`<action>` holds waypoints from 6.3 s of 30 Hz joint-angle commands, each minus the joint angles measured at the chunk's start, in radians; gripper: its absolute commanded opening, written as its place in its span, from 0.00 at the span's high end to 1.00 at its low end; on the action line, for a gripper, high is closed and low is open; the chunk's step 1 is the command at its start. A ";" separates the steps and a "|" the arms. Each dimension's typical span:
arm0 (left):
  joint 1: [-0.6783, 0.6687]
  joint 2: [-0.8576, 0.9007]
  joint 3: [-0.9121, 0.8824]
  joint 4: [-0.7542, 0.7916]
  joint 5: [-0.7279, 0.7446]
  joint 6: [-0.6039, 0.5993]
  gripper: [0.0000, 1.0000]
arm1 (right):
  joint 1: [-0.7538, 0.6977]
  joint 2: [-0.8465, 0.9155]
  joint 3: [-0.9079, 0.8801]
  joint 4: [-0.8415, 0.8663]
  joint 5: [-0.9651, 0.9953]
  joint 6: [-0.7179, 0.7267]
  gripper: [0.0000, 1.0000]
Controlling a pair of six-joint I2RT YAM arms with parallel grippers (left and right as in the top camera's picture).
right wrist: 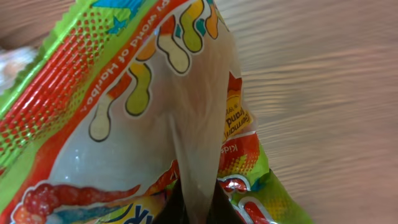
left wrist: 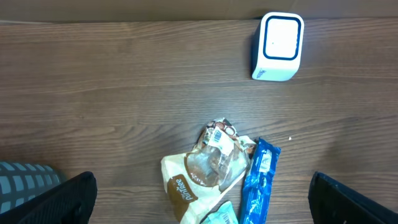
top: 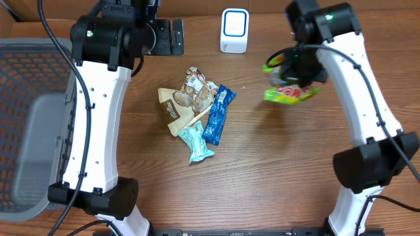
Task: Scan the item barcode
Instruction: 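Carry the Haribo bag right and release it on the table, then grasp the blue packet with right gripper and move it right, then lift the blue packet with the right gripper and turn it, then lower the blue packet onto the table and open the right gripper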
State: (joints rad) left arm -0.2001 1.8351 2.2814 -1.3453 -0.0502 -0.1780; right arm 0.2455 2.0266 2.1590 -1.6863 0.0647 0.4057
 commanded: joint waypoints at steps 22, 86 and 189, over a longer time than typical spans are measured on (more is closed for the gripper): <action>0.005 0.009 -0.008 0.003 -0.009 -0.009 0.00 | -0.391 -0.006 -0.442 0.366 -0.097 -0.101 0.21; 0.005 0.009 -0.008 0.003 -0.009 -0.010 0.00 | 0.279 -0.115 -0.738 0.663 0.034 -0.312 0.54; 0.003 0.009 -0.008 0.003 -0.009 -0.010 0.00 | 0.223 -0.438 -0.786 0.694 -0.087 -0.375 0.96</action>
State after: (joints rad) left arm -0.2001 1.8351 2.2787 -1.3453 -0.0502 -0.1780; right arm 0.4355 1.5532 1.3796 -1.0050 -0.1326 -0.0292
